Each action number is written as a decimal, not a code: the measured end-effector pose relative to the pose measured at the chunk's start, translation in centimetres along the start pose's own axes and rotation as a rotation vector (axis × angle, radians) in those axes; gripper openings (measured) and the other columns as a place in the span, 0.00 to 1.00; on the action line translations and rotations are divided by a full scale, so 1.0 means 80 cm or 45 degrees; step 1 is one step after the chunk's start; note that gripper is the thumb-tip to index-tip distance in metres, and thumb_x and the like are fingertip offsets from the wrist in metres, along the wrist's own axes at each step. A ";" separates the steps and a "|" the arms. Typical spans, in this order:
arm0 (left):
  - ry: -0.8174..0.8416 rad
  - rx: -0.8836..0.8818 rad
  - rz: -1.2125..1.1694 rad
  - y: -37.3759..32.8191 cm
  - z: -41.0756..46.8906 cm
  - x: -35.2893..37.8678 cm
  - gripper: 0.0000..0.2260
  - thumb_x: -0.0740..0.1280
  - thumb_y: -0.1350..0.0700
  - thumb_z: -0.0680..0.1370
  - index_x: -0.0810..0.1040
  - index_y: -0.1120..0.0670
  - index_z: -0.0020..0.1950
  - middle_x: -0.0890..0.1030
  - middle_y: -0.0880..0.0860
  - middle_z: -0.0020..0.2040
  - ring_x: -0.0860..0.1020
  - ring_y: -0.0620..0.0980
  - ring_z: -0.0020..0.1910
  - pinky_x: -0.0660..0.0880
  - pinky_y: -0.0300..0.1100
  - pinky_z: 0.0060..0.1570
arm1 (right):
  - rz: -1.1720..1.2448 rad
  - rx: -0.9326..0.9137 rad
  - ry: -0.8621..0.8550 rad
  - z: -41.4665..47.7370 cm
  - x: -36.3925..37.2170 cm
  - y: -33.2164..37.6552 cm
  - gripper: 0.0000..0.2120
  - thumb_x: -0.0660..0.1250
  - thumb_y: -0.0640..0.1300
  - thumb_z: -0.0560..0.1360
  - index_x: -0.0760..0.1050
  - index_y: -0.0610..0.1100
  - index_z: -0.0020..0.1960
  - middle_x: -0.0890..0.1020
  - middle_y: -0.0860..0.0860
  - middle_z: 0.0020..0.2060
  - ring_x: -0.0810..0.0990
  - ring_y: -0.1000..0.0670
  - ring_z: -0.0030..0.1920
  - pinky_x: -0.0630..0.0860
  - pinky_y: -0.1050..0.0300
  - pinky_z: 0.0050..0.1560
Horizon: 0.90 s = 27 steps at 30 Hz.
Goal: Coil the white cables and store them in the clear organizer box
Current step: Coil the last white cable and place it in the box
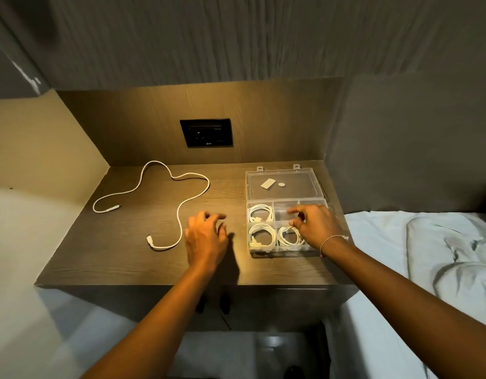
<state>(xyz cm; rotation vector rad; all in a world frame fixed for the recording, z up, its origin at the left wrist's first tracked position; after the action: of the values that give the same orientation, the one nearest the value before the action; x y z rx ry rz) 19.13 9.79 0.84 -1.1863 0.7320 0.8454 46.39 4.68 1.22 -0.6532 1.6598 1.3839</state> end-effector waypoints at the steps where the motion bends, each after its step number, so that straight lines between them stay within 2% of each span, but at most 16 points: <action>1: -0.007 -0.045 0.042 0.024 0.002 -0.010 0.11 0.69 0.51 0.76 0.81 0.47 0.58 0.77 0.52 0.55 0.72 0.53 0.57 0.71 0.51 0.54 | 0.023 -0.012 -0.073 -0.001 -0.004 0.011 0.13 0.71 0.48 0.76 0.81 0.52 0.60 0.86 0.47 0.50 0.81 0.46 0.52 0.81 0.47 0.54; 4: 0.042 -0.101 0.192 0.092 0.006 -0.030 0.14 0.69 0.49 0.75 0.81 0.50 0.59 0.77 0.56 0.57 0.71 0.57 0.59 0.68 0.55 0.58 | 0.040 -0.107 -0.178 -0.005 0.003 0.062 0.13 0.71 0.48 0.75 0.81 0.52 0.59 0.85 0.49 0.49 0.79 0.46 0.54 0.78 0.51 0.53; 9: 0.368 0.046 0.409 0.177 0.013 -0.027 0.17 0.67 0.45 0.76 0.77 0.45 0.64 0.72 0.54 0.67 0.66 0.56 0.67 0.65 0.56 0.64 | -0.059 -0.275 0.037 -0.007 0.082 0.162 0.13 0.70 0.51 0.75 0.80 0.53 0.60 0.85 0.51 0.50 0.76 0.48 0.56 0.74 0.51 0.54; 12: 0.432 0.194 0.434 0.200 0.018 -0.031 0.16 0.67 0.45 0.76 0.76 0.42 0.64 0.74 0.52 0.65 0.68 0.53 0.65 0.68 0.52 0.61 | -0.189 -0.401 0.174 -0.009 0.140 0.228 0.14 0.68 0.50 0.77 0.78 0.53 0.63 0.83 0.50 0.53 0.74 0.47 0.57 0.72 0.50 0.56; 16: 0.422 0.409 0.423 0.201 0.021 -0.041 0.10 0.68 0.46 0.75 0.80 0.46 0.54 0.78 0.50 0.58 0.71 0.52 0.60 0.68 0.49 0.57 | -0.325 -0.518 0.245 -0.019 0.209 0.298 0.20 0.67 0.50 0.76 0.73 0.53 0.68 0.77 0.47 0.62 0.72 0.44 0.62 0.73 0.47 0.59; 18: 0.440 0.467 0.323 0.203 0.011 -0.055 0.07 0.68 0.47 0.75 0.80 0.47 0.51 0.78 0.49 0.56 0.71 0.51 0.60 0.67 0.50 0.57 | -0.368 -0.579 0.222 -0.029 0.228 0.322 0.22 0.67 0.51 0.76 0.72 0.52 0.69 0.72 0.46 0.69 0.68 0.42 0.69 0.73 0.44 0.62; 20: 0.366 0.459 0.119 0.211 0.001 -0.089 0.04 0.68 0.49 0.76 0.80 0.47 0.47 0.79 0.47 0.50 0.73 0.50 0.56 0.66 0.50 0.55 | -0.389 -0.666 0.179 -0.041 0.236 0.335 0.19 0.66 0.52 0.76 0.75 0.51 0.67 0.69 0.47 0.71 0.64 0.43 0.72 0.71 0.42 0.64; 23: 0.237 0.358 -0.196 0.238 -0.013 -0.153 0.01 0.70 0.50 0.76 0.80 0.45 0.44 0.80 0.43 0.41 0.77 0.43 0.44 0.72 0.45 0.49 | -0.318 -0.793 0.143 -0.064 0.233 0.346 0.13 0.62 0.53 0.78 0.78 0.51 0.59 0.73 0.48 0.68 0.64 0.44 0.72 0.67 0.42 0.68; 25: 0.296 0.249 -0.400 0.249 -0.024 -0.172 0.02 0.69 0.50 0.76 0.81 0.46 0.46 0.82 0.43 0.38 0.80 0.40 0.39 0.79 0.41 0.42 | -0.283 -0.865 0.216 -0.081 0.233 0.348 0.12 0.59 0.52 0.79 0.76 0.51 0.58 0.75 0.48 0.67 0.64 0.43 0.73 0.63 0.43 0.71; 27: 0.274 0.163 -0.515 0.251 -0.030 -0.187 0.04 0.68 0.50 0.76 0.81 0.47 0.47 0.83 0.44 0.37 0.82 0.40 0.37 0.81 0.39 0.39 | -0.219 -0.914 0.314 -0.103 0.230 0.351 0.13 0.55 0.53 0.81 0.76 0.51 0.54 0.79 0.50 0.61 0.68 0.45 0.70 0.61 0.47 0.71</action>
<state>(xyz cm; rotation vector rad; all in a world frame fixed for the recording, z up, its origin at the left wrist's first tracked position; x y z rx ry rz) -5.82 7.95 3.33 -1.2647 0.6764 0.3341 11.88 6.05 -0.05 -1.3844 1.2128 1.8265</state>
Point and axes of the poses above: each hand's wrist, its own z-axis towards the middle knuckle, its own x-axis out of the palm, y = z × x, the point moved 10 cm from there along z, towards the middle knuckle
